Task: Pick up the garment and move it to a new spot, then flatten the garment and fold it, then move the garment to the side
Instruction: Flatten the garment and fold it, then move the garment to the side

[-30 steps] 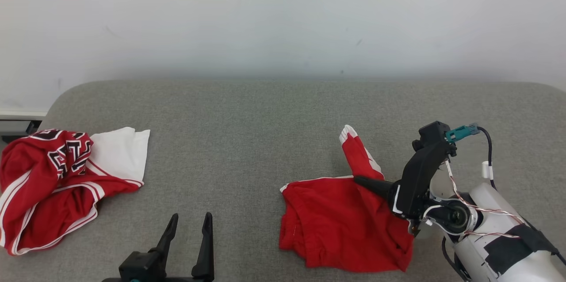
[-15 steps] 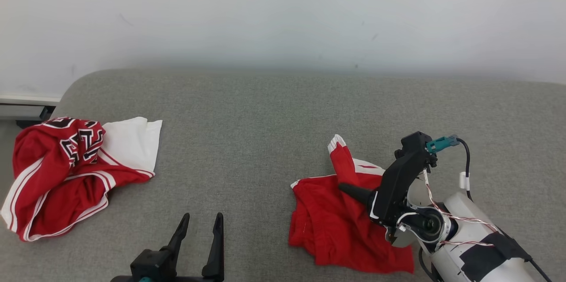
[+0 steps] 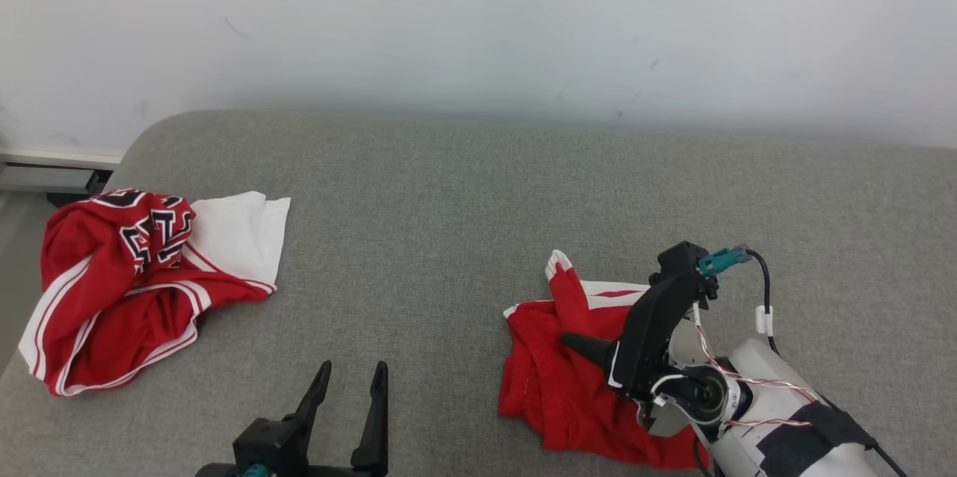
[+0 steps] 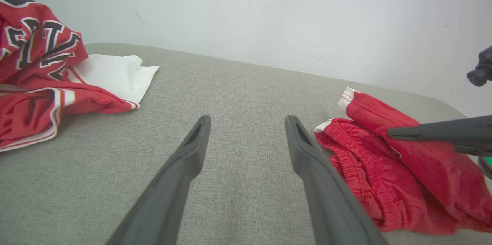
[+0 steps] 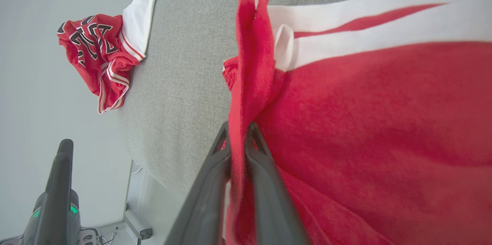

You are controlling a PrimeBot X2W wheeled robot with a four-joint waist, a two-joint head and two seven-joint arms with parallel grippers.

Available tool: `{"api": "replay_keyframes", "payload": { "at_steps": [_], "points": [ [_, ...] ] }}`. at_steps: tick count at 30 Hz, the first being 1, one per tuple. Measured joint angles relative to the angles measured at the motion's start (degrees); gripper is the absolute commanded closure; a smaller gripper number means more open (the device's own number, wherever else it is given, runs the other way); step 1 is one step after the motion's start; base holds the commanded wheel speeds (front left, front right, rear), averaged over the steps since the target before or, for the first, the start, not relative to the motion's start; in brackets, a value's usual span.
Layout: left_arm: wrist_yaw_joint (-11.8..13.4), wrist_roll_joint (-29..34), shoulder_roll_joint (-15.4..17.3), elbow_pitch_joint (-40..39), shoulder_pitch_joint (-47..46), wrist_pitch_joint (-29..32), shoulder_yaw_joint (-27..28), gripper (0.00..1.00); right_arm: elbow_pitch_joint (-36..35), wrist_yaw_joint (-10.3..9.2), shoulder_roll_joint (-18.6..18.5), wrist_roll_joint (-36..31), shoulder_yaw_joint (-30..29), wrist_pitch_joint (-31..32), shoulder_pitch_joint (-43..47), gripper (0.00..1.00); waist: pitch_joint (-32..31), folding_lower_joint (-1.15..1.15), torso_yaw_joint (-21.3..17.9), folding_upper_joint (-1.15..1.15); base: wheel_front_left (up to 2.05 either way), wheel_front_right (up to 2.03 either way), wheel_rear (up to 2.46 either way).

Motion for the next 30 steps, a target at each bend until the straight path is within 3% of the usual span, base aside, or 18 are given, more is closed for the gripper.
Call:
{"api": "replay_keyframes", "payload": {
  "at_steps": [1,2,11,22,30],
  "points": [
    [0.0,-0.08,0.0,0.09,-0.01,0.0,-0.03,0.0,0.27,-0.01,0.0,0.0,0.07,0.0,0.01,0.19,-0.03,0.0,0.05,0.0,0.0,0.0,0.0],
    [0.0,-0.2,-0.01,0.2,-0.01,0.0,-0.08,0.0,0.4,-0.01,0.0,0.0,0.08,-0.01,0.01,0.0,-0.06,0.0,0.1,0.0,0.0,0.0,0.0],
    [0.01,-0.4,-0.03,1.04,0.04,-0.09,0.14,0.0,-0.81,0.1,-0.21,1.26,-3.08,-2.09,-0.22,0.0,-0.97,0.0,-0.36,0.0,0.0,0.0,0.0],
    [0.07,1.25,1.12,-0.46,0.51,-0.52,0.94,0.0,-3.05,0.51,-11.73,-9.93,1.07,-5.9,-0.83,0.0,-0.93,0.0,-2.72,0.0,0.0,0.0,0.0],
    [0.07,1.34,0.91,-1.36,0.56,-0.53,1.12,0.0,-1.31,0.57,-12.62,-13.52,4.88,-5.6,1.62,0.0,-0.12,0.0,-2.77,0.0,0.0,0.0,0.0]
  ]
}}
